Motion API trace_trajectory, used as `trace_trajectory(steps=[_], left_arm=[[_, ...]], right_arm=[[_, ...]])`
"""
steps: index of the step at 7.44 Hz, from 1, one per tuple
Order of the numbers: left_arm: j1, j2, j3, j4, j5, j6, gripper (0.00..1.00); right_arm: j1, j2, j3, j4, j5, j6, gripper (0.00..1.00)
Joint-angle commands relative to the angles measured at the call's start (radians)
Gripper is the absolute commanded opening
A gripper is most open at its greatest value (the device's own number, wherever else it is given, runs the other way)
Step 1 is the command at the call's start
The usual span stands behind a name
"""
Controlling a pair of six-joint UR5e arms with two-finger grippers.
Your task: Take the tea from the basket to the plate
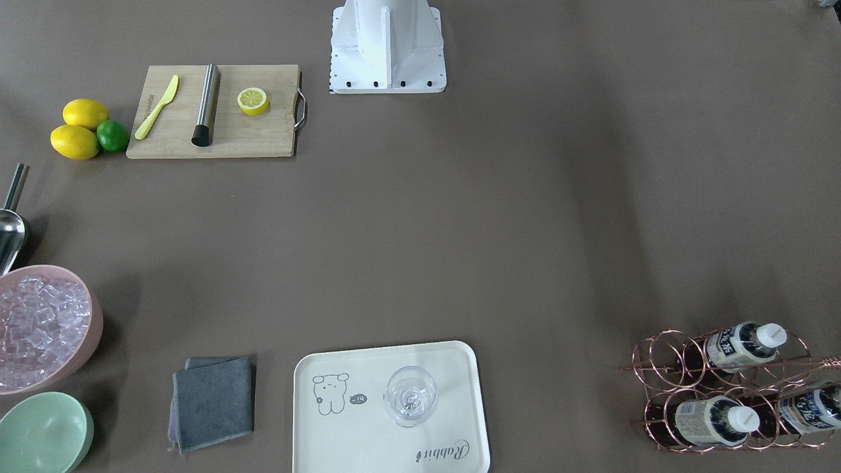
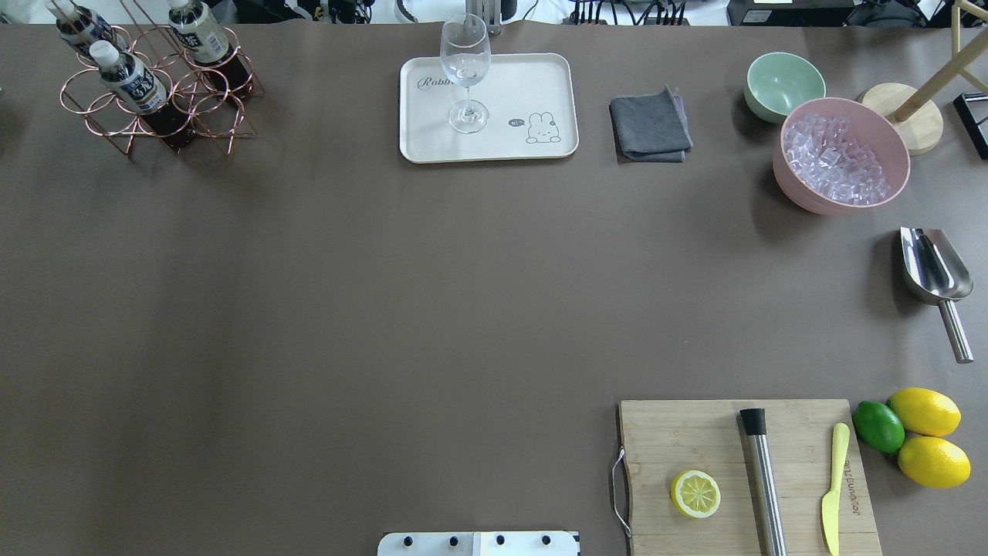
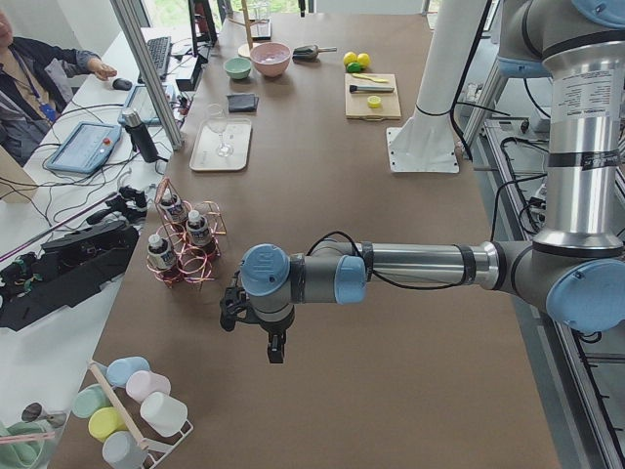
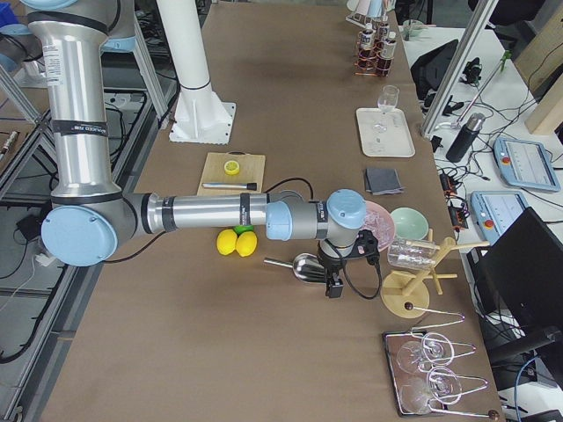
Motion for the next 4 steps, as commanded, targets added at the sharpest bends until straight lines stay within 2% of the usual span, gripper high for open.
trace_trajectory(steps=[1, 4], left_arm=[[0.0, -0.006, 0.003, -0.002, -0.001, 0.001, 0.98], [0.0, -0.004, 0.0, -0.004, -0.001, 0.0, 0.98]], right_arm=[[0.001, 0.001, 0.002, 0.0, 0.0, 0.0, 1.0], [0.001, -0.002, 0.005, 0.0, 0.0, 0.0, 1.0]])
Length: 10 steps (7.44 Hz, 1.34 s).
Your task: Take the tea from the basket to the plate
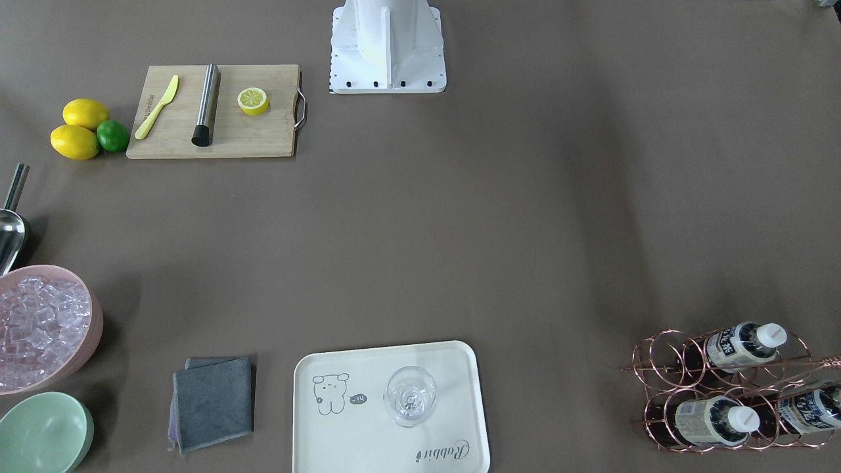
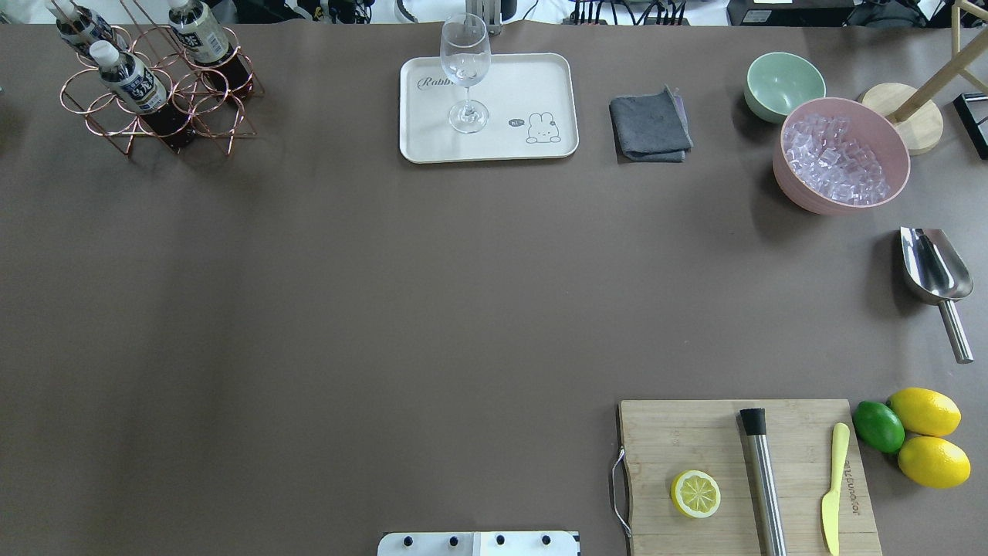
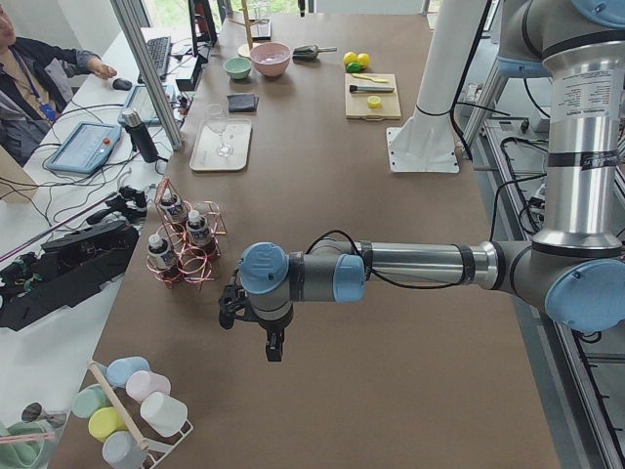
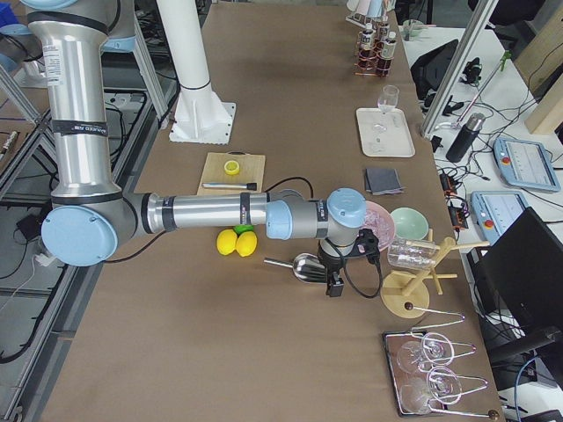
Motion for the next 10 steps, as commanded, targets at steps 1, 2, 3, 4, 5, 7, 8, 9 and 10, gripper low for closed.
trace_trajectory(steps=[1, 2, 3, 4, 5, 7, 8, 9, 10], left_arm=[[0.002, -0.001, 0.0, 0.0, 0.001, 0.0, 0.98], [0.009, -0.003, 0.0, -0.001, 0.001, 0.001, 0.98], [0.021, -0.005, -0.001, 0.0, 0.003, 0.001, 0.98], [0.024, -0.009, -0.004, -0.001, 0.006, 0.001, 0.98], [0.028, -0.011, 0.005, 0.002, 0.009, 0.001, 0.98], [0.028, -0.012, 0.005, 0.002, 0.01, 0.009, 0.98], [0.025, -0.014, -0.001, -0.008, 0.007, 0.012, 0.98], [0.023, -0.011, -0.001, -0.056, 0.007, 0.007, 0.98], [0.023, -0.014, 0.0, -0.067, 0.007, 0.004, 0.98]], right_arm=[[0.0, 0.001, -0.001, 0.0, 0.0, 0.0, 1.0], [0.0, 0.002, 0.0, 0.0, 0.0, 0.0, 1.0], [0.0, 0.002, 0.002, 0.0, 0.0, 0.0, 1.0], [0.0, 0.002, 0.003, 0.0, 0.0, 0.0, 1.0], [0.0, 0.002, 0.003, 0.0, 0.0, 0.0, 1.0], [0.0, 0.002, 0.005, 0.0, 0.0, 0.002, 1.0], [0.0, 0.002, 0.007, 0.0, 0.0, 0.002, 1.0], [0.0, 0.002, 0.005, 0.0, 0.0, 0.002, 1.0], [0.0, 0.002, 0.005, 0.0, 0.0, 0.002, 1.0]])
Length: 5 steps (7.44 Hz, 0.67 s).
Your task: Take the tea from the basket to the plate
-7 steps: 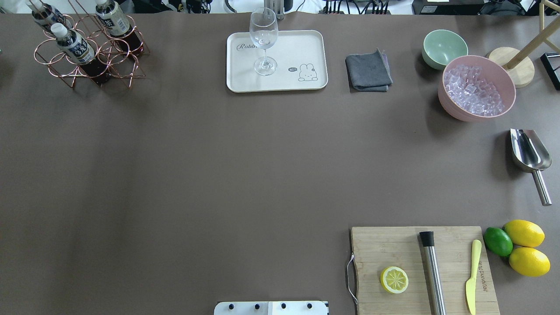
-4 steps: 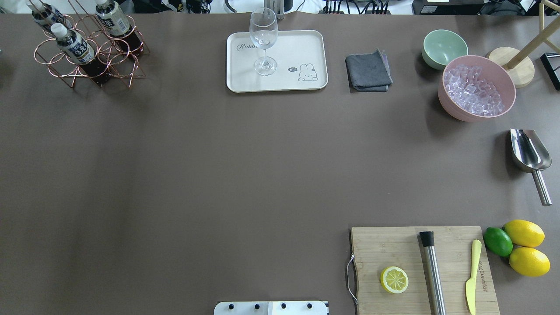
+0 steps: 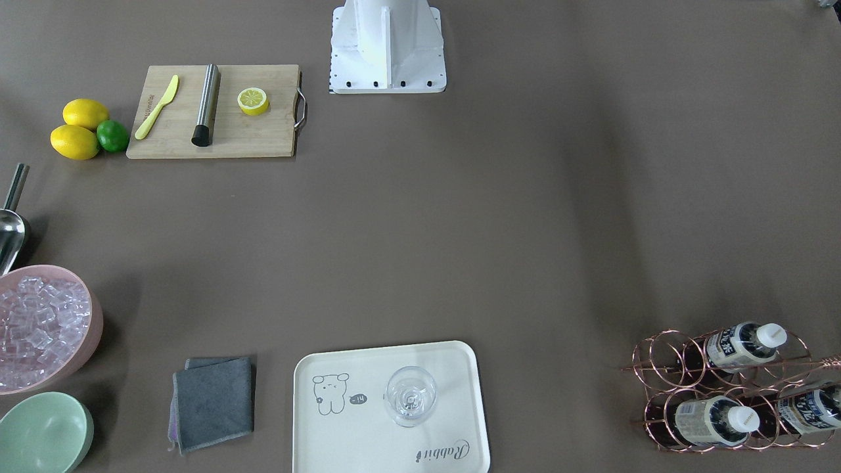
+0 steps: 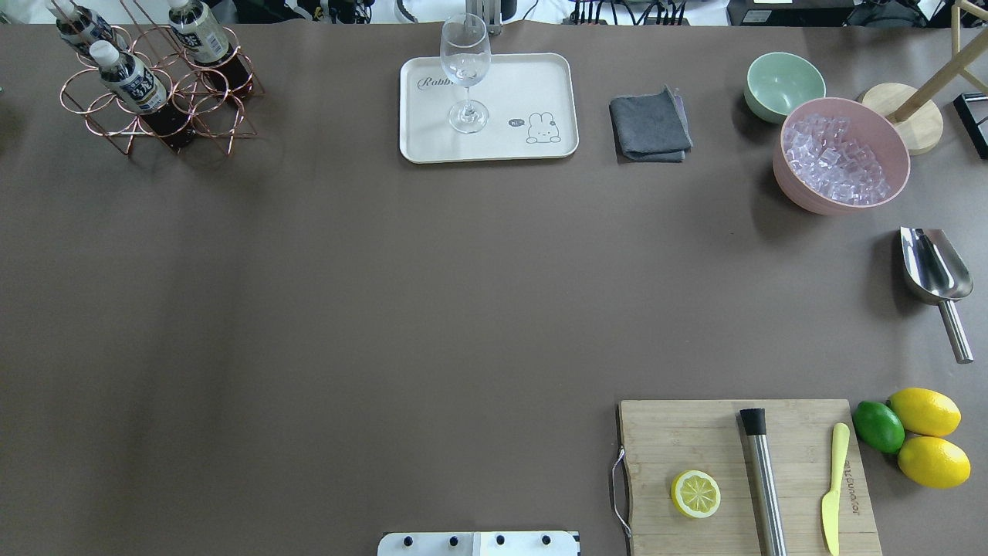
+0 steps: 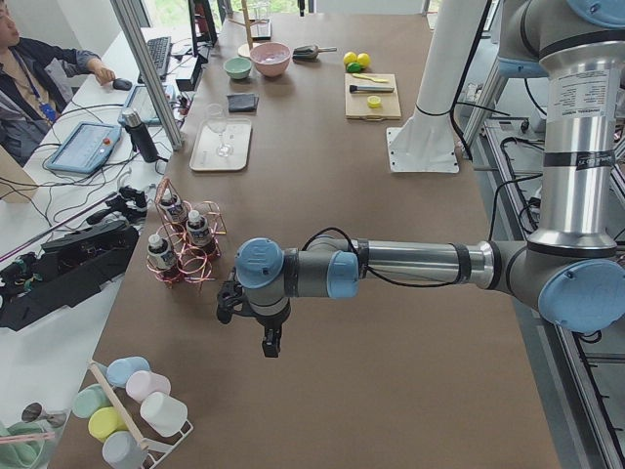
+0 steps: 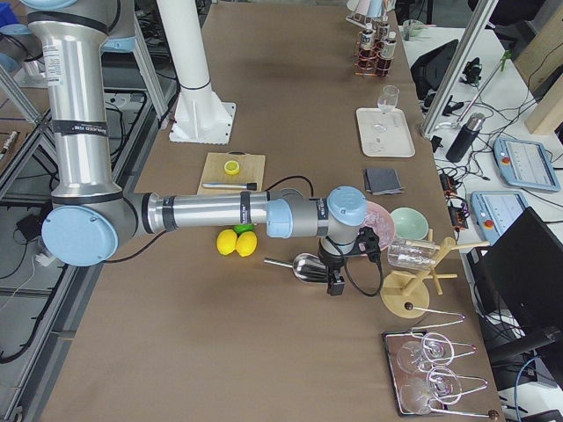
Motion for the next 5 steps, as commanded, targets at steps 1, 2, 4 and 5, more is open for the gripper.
trace_trajectory(steps=[1, 2, 4, 5], left_arm=[[-0.001, -0.008, 0.002, -0.035, -0.004, -0.009, 0.98], [-0.001, -0.024, 0.005, -0.033, -0.008, -0.007, 0.98], [0.0, -0.083, 0.0, -0.033, -0.011, -0.003, 0.98], [0.003, -0.142, 0.006, -0.033, -0.024, 0.0, 0.98]], right_arm=[[0.0, 0.0, 0.0, 0.0, 0.0, 0.0, 1.0], [0.0, 0.0, 0.0, 0.0, 0.0, 0.0, 1.0], [0.0, -0.003, 0.001, 0.0, 0.0, 0.0, 1.0], [0.0, -0.006, 0.001, 0.0, 0.001, 0.0, 1.0]])
